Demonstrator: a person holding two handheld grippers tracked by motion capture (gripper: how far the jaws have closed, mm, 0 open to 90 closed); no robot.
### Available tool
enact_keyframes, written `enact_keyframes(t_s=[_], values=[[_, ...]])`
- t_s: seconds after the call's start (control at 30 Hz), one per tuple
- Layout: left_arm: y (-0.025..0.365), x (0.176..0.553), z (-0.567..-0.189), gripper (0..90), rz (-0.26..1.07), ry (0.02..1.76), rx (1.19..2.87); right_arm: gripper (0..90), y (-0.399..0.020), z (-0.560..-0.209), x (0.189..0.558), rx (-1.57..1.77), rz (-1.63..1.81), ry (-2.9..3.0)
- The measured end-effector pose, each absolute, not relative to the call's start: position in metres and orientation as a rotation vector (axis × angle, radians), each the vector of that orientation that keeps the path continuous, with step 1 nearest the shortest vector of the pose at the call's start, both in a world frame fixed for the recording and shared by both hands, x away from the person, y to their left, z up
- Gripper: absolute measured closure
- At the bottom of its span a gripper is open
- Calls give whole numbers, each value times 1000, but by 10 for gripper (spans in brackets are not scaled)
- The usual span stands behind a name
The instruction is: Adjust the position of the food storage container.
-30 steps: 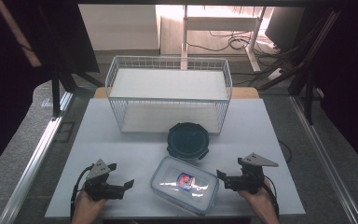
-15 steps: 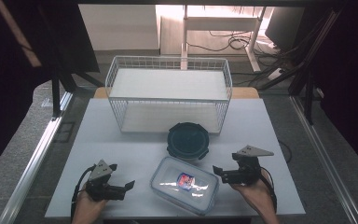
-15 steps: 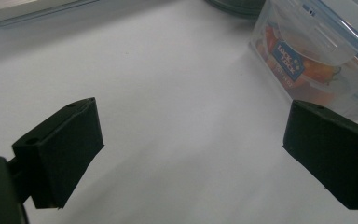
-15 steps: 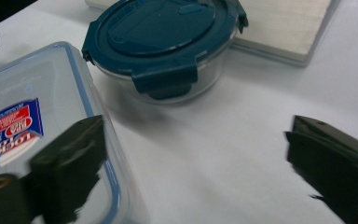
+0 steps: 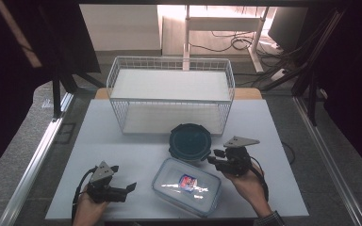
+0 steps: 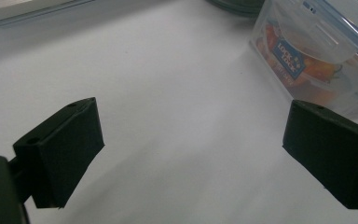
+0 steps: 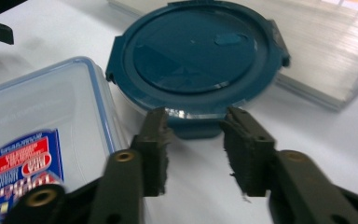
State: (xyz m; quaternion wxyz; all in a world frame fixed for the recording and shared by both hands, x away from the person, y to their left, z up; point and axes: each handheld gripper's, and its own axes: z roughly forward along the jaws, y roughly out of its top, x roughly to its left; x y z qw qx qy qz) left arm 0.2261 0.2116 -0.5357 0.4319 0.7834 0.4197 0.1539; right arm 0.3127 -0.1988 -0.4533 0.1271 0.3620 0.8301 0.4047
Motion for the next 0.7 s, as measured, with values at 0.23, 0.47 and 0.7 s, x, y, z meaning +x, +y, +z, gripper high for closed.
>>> enact_keyframes(t_s=[0.23,0.47,0.7], values=[[211,226,-536,45,381,1046,1960,779,-180,-451,324,972,1152,2485],[210,226,-537,46,379,1044,1963,808,-153,-451,338,917,1151,2545],[211,227,-537,47,378,1040,1967,816,-119,-452,359,882,1163,2595]])
